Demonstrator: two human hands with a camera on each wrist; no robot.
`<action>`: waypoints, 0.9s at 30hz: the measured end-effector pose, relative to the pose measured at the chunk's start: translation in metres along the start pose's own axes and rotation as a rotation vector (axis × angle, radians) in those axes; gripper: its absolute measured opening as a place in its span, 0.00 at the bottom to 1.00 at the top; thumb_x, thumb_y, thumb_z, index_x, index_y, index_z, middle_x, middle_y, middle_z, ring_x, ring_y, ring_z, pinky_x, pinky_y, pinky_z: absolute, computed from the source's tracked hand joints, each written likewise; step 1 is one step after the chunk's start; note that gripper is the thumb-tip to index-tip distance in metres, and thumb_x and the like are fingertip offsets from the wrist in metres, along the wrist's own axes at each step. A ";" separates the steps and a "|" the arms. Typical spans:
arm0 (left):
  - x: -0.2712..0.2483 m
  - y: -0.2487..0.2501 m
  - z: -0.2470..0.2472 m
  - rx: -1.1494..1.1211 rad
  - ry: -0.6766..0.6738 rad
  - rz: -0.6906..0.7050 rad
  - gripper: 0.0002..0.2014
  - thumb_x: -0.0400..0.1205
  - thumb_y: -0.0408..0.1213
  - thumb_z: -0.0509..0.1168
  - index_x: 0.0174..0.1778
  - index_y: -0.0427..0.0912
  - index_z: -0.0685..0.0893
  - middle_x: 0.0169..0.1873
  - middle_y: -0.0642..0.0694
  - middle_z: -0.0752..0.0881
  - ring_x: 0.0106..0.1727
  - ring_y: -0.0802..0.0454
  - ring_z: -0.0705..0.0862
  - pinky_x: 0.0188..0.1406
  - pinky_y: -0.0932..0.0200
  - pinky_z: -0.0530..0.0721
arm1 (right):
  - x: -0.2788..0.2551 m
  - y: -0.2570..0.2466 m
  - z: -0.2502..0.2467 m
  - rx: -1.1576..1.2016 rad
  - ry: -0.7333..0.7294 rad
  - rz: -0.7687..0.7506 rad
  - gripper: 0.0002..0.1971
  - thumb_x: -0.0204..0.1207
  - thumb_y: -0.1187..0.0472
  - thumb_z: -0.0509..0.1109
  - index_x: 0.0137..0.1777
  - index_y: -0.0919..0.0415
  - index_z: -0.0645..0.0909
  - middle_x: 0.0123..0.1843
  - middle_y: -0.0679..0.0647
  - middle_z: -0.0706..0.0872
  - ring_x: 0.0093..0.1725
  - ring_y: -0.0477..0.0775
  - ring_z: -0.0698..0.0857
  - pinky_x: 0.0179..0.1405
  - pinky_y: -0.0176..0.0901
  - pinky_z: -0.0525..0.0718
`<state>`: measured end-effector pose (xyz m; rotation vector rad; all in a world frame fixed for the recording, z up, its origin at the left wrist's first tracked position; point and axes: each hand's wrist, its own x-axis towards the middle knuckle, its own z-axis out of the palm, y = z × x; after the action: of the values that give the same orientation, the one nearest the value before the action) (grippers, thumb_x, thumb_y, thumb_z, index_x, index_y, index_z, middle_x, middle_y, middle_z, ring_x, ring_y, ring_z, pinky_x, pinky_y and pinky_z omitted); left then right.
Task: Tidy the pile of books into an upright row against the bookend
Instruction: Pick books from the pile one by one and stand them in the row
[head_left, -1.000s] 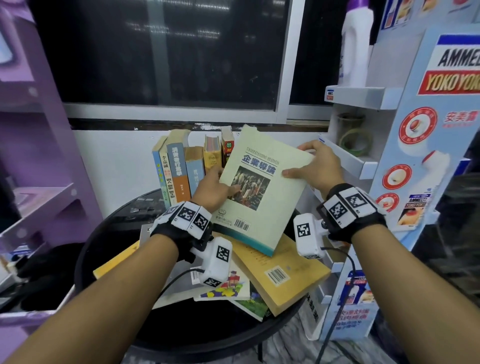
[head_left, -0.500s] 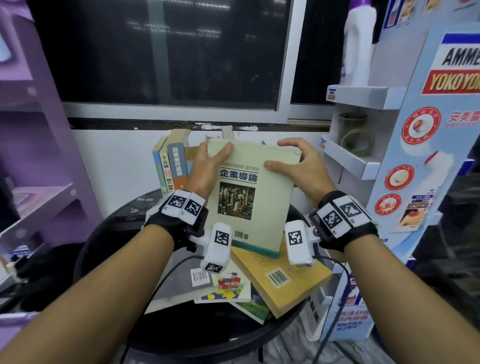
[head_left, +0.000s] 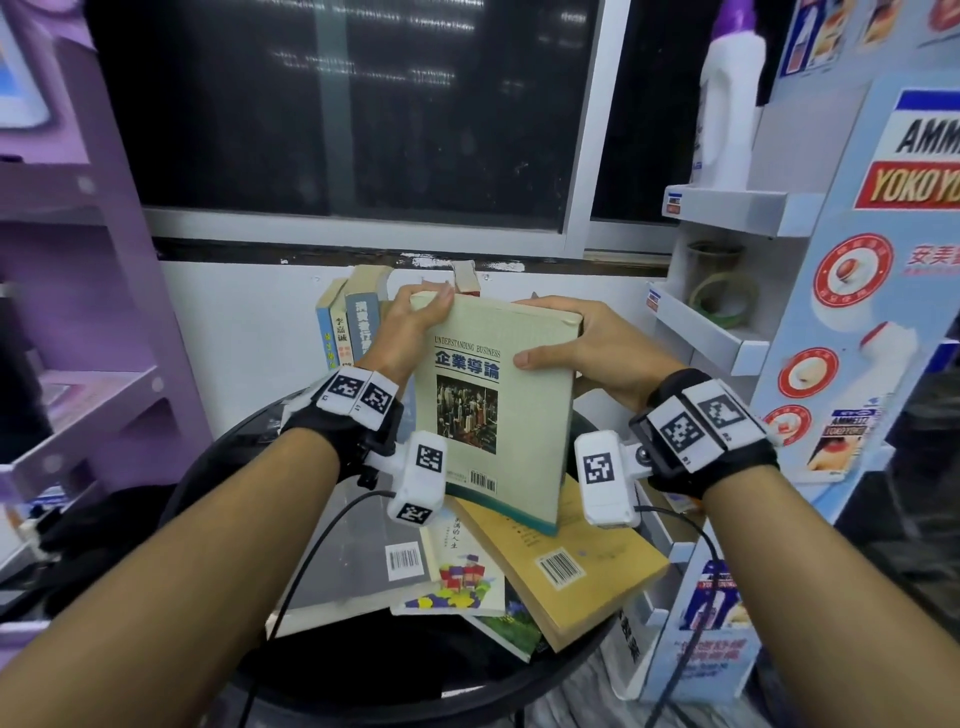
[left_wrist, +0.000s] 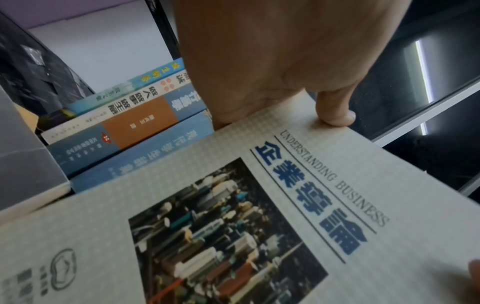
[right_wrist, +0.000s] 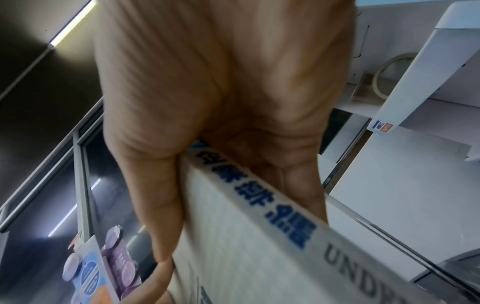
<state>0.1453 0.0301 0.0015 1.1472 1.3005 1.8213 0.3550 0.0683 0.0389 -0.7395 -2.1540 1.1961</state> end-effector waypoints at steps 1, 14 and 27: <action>0.001 0.000 -0.002 0.011 0.005 -0.004 0.21 0.83 0.48 0.64 0.69 0.41 0.75 0.54 0.42 0.88 0.51 0.47 0.89 0.43 0.55 0.85 | 0.001 -0.002 0.003 -0.009 0.007 -0.011 0.23 0.72 0.66 0.78 0.65 0.51 0.80 0.56 0.52 0.89 0.52 0.54 0.90 0.40 0.51 0.91; 0.015 0.011 -0.018 0.271 -0.010 0.050 0.18 0.85 0.53 0.57 0.61 0.43 0.79 0.59 0.47 0.83 0.59 0.50 0.81 0.62 0.52 0.77 | 0.007 -0.001 0.002 -0.136 0.220 -0.098 0.18 0.68 0.63 0.81 0.56 0.49 0.82 0.54 0.49 0.89 0.51 0.47 0.89 0.38 0.37 0.86; 0.053 0.009 0.005 0.622 0.070 0.181 0.18 0.83 0.47 0.63 0.68 0.45 0.79 0.61 0.49 0.83 0.61 0.51 0.80 0.65 0.51 0.78 | 0.012 -0.003 -0.040 -0.285 0.343 -0.050 0.17 0.66 0.62 0.83 0.51 0.48 0.82 0.49 0.46 0.89 0.47 0.44 0.88 0.40 0.41 0.88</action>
<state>0.1269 0.0748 0.0265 1.5707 1.9382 1.6278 0.3741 0.0983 0.0618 -0.9302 -2.0549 0.6822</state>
